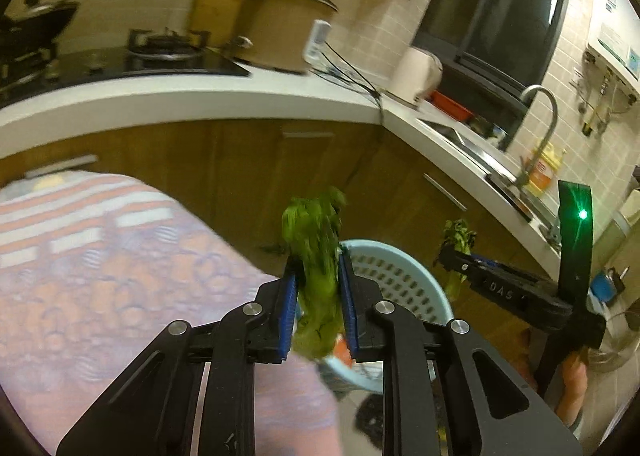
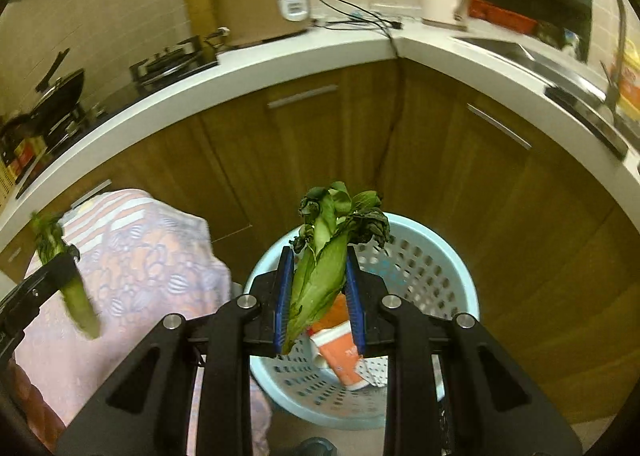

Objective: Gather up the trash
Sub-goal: 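Carry both bok choy stalks over the basket and open both tools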

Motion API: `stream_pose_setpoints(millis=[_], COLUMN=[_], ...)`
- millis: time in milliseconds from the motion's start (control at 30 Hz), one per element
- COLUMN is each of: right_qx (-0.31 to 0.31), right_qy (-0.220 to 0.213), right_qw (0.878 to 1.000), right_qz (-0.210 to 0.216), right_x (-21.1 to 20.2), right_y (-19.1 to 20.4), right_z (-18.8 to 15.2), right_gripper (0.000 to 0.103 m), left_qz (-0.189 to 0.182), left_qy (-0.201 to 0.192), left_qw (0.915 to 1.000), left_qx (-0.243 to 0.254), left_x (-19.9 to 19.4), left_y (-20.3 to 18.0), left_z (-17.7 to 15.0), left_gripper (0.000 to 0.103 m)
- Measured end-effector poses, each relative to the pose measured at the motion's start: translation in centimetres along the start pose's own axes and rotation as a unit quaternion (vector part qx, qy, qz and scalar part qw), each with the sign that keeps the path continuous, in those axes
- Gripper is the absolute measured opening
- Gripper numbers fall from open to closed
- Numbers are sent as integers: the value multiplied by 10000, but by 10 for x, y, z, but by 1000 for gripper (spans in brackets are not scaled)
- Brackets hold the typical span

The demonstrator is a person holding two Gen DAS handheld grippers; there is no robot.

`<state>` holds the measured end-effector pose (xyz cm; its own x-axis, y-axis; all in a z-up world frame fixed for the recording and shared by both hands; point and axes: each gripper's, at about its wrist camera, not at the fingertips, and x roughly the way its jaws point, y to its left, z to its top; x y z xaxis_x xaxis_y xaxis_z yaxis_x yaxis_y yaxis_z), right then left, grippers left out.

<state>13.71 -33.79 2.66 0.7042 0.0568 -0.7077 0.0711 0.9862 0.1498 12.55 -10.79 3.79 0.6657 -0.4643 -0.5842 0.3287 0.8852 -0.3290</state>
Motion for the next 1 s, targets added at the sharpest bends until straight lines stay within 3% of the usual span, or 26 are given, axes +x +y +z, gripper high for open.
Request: stream_pose_setpoints(millis=[367,667,700,733,800,833,900,1000], right_qx=[216,377,403,429,430,420,447,480], right_qy=[380,688,748,855,999,1073,1116,1018], right_qw=[9990,9969,9964,9954,9941,9933,9927,9936], right_qz=[-25,-34,-15,6,-28,-84,-116,-119], right_x=[24,44,47,51,57,60,61,55], right_y=[-36,-52,-55,-58,-61,-62,-65,-67], right_z=[-18,-24,-25,-26,-29,-31,-34,-33], right_gripper=[22,23,23,23,29,33,61,61], left_qz=[-405,-866,-884,-885,-809,-803,-743,-622], left_qy=[495,888,942,1004,1016,1021,1061,989], left_qw=[9976,9920,9914,9908,9914,9914,9914,9927], left_qx=[266,232,215,191,144,158,188,288], left_x=[60,100,103,108,114,115,117,110], left_y=[-44,-57,-57,-56,-54,-53,-52,-49], left_z=[-12,-14,-15,-16,-18,-19,-20,-22], left_gripper=[17,19,28,45,61,61,61,61])
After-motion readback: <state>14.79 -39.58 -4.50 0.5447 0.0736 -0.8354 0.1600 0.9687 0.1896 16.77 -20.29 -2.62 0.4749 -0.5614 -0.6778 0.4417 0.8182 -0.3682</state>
